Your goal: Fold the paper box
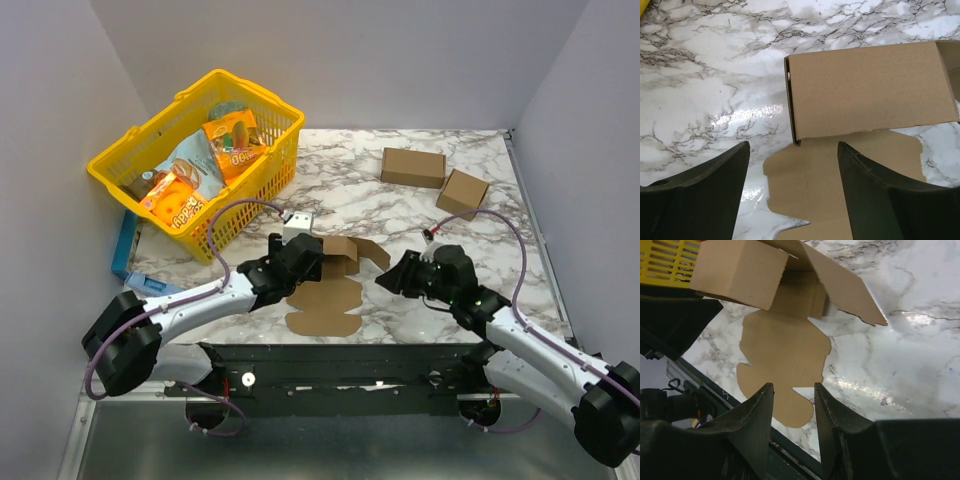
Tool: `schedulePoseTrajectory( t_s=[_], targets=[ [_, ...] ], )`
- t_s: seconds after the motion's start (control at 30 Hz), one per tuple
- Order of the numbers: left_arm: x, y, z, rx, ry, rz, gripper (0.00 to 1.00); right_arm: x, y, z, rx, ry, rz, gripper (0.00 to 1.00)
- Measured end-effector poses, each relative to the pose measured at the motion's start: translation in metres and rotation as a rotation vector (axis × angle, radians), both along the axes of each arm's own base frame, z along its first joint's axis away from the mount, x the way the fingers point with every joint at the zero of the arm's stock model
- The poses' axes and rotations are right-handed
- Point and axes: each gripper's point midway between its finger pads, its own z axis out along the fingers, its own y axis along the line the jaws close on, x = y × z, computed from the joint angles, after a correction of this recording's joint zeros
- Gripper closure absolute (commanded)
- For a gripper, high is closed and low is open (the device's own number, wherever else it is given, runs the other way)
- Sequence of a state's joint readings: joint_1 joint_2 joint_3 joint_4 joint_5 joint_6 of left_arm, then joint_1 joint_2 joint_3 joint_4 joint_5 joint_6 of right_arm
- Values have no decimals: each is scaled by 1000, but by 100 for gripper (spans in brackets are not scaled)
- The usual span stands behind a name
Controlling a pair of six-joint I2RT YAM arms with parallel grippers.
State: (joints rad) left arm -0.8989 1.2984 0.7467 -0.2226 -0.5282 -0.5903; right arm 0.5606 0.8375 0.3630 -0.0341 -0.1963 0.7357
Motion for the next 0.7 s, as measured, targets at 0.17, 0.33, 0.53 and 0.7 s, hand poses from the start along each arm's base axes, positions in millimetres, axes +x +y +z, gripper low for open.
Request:
schedulePoseTrajectory(
  t_s=[0.17, 0.33, 0.53, 0.7],
  targets=[
    [-16, 9, 8, -49, -20, 4, 26, 6, 16, -4, -6, 12, 34, 58],
    [-55, -3, 7, -119, -29, -66, 33, 16, 23, -20, -42, 48, 37, 59],
    [-93, -30, -20, -205, 6, -162, 39, 36, 33, -30, -67, 43, 27, 59],
    [-98, -40, -51, -239, 41, -171, 44, 45, 34, -46, -102, 51, 7, 57]
  ],
)
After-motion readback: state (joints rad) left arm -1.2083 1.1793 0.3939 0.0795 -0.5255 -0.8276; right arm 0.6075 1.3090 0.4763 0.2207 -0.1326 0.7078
